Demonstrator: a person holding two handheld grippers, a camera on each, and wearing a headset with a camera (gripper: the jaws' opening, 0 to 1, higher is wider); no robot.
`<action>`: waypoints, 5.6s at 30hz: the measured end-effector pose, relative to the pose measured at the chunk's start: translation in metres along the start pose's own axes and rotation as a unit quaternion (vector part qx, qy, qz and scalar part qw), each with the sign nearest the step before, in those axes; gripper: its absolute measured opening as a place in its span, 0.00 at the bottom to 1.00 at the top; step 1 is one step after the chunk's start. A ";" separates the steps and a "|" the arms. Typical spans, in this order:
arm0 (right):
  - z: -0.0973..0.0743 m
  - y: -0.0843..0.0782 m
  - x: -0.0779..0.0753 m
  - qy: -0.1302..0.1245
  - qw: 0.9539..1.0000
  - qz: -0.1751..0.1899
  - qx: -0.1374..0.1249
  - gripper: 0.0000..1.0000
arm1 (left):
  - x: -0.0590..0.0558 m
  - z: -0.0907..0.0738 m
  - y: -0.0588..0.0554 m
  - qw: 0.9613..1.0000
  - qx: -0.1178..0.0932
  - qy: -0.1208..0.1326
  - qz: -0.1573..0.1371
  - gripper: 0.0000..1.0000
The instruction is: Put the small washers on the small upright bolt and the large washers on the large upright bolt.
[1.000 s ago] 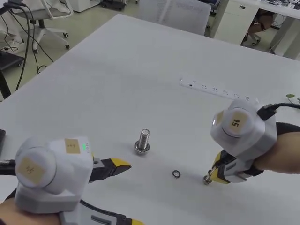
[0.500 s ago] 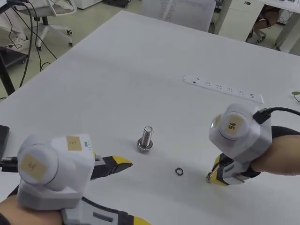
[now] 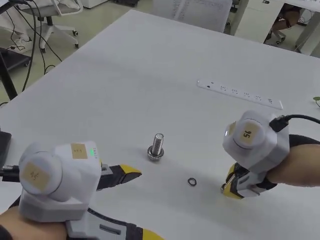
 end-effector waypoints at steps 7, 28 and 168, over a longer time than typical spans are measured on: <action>-0.005 0.003 0.002 0.008 1.000 0.012 -0.011 0.31 | 0.000 0.000 0.000 1.000 0.000 -0.001 0.000 0.80; -0.010 0.036 0.003 0.011 0.999 -0.021 -0.035 0.35 | -0.001 0.000 0.000 1.000 -0.004 -0.001 0.001 0.80; -0.057 0.052 -0.005 -0.002 0.998 -0.064 -0.006 0.14 | -0.002 0.000 0.003 1.000 -0.014 -0.005 0.001 0.80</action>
Point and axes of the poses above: the centre of the closed fingertips' face, and the gripper's own axes: z roughly forward along the fingers, x roughly to its left, y roughly out of its top, the point moved 3 cm from there along -z, roughly backward along the fingers, and after that the axes turned 11 degrees about -x, right-handed, at the moved point
